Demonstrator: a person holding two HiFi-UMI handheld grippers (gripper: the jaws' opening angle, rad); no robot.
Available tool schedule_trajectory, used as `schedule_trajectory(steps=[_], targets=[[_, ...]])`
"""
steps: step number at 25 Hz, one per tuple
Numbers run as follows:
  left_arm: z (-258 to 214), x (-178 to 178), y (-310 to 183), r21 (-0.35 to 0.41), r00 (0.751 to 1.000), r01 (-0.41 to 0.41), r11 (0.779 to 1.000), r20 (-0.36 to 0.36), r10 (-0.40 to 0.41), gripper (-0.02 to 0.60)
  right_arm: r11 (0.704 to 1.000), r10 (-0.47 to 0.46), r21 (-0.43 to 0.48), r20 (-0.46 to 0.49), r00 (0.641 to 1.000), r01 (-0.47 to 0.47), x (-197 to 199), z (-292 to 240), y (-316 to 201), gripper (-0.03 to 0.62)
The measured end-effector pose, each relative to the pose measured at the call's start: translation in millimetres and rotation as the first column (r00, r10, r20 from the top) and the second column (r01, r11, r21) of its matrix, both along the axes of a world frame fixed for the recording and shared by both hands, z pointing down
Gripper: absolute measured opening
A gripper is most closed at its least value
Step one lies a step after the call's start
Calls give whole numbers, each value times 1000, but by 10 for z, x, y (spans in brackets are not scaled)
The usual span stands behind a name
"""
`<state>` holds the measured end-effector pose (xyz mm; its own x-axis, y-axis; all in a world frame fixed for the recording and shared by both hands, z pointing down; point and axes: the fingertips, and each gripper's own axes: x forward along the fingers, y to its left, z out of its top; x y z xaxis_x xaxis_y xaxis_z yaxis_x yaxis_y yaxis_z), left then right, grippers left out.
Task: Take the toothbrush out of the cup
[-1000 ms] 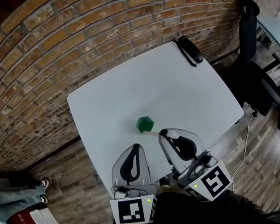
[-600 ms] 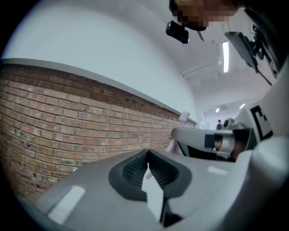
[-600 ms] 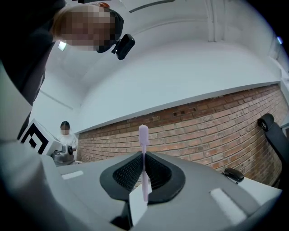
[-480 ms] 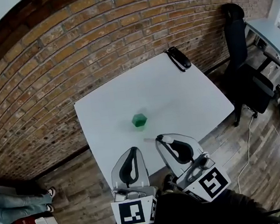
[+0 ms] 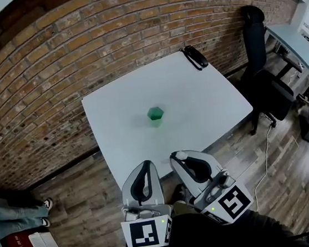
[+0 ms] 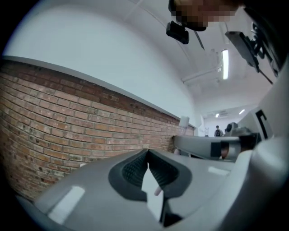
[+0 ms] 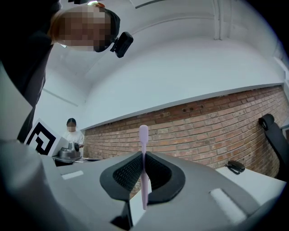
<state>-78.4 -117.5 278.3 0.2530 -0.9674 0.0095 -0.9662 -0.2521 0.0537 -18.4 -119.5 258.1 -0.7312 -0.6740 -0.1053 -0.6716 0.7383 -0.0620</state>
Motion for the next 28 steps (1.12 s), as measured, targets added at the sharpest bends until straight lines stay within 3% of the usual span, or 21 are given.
schedule_trajectory(steps=[4, 10, 28], targets=[[80, -87, 250, -32, 1000, -13, 999, -9, 12, 9, 999, -17, -30, 6, 1000, 17, -146, 65, 253, 18], [-11, -127, 452, 3, 1000, -26, 1000, 13, 26, 9, 999, -29, -17, 1, 1000, 29, -220, 16, 456, 15], [-119, -184, 574, 36, 998, -48, 998, 33, 46, 9, 999, -37, 18, -5, 999, 38, -327, -63, 571, 15]])
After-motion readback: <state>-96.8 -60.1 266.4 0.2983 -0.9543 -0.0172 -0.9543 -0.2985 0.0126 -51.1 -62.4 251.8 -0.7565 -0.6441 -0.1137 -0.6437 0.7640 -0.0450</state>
